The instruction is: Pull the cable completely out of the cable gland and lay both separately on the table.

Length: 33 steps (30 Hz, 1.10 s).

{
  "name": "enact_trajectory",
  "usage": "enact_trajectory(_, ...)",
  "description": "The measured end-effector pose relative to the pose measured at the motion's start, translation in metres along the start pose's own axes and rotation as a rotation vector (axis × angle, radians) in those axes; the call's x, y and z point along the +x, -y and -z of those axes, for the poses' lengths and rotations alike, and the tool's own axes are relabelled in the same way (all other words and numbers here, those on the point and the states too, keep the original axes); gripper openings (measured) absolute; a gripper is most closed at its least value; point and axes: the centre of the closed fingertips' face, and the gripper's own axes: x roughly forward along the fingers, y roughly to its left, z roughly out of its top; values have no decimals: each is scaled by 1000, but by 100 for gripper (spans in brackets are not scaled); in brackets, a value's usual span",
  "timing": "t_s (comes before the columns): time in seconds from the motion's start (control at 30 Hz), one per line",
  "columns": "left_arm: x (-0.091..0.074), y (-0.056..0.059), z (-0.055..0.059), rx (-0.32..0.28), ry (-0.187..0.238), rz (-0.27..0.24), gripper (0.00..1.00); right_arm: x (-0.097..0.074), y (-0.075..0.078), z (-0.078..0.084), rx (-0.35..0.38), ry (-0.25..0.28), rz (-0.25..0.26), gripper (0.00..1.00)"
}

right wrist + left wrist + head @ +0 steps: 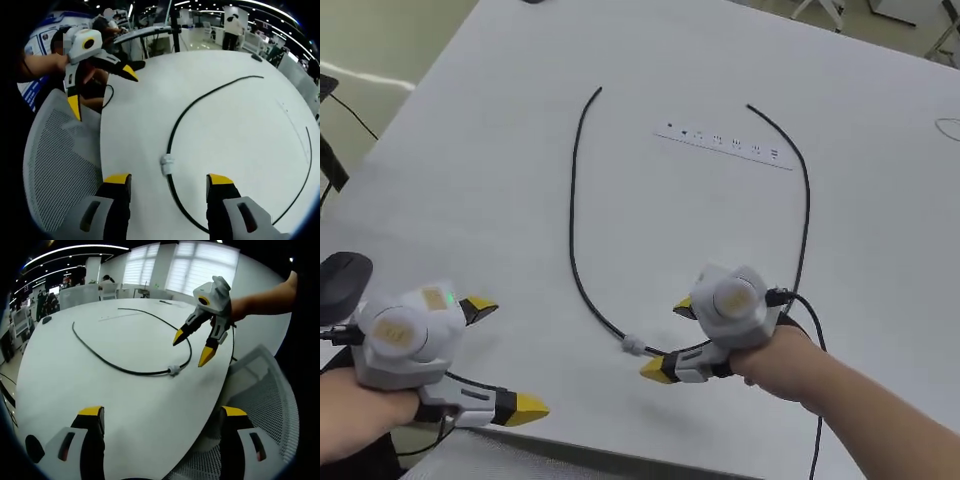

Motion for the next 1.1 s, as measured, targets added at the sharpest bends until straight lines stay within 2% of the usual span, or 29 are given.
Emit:
enact_trajectory(0.17, -1, -3, 2, -5, -6, -12, 94, 9, 0, 3, -38, -32, -17, 52)
enact_trajectory(0.33, -2, -2, 6, -5, -23, -13, 94, 19, -2, 3, -35, -42, -37, 45)
enact_trajectory(0.43, -3, -2, 8, -20, -19, -19, 94, 24, -4, 4, -35, -50, -44, 43)
enact_trajectory(0.57, -1, 3, 7, -39, -10, -17, 93, 31, -6, 8, -48, -63, -59, 38)
enact_trajectory(0.73, -1, 4, -1, -74, 25, -27, 92, 32, -5, 10, -35, -70, -69, 29)
enact_trajectory(0.83, -1, 4, -2, -76, 22, -29, 91, 33, -3, 9, -62, -70, -60, 26)
enact_trajectory(1.1, 1, 9, 0, -75, 16, -23, 89, 37, -2, 7, -70, -76, -70, 19)
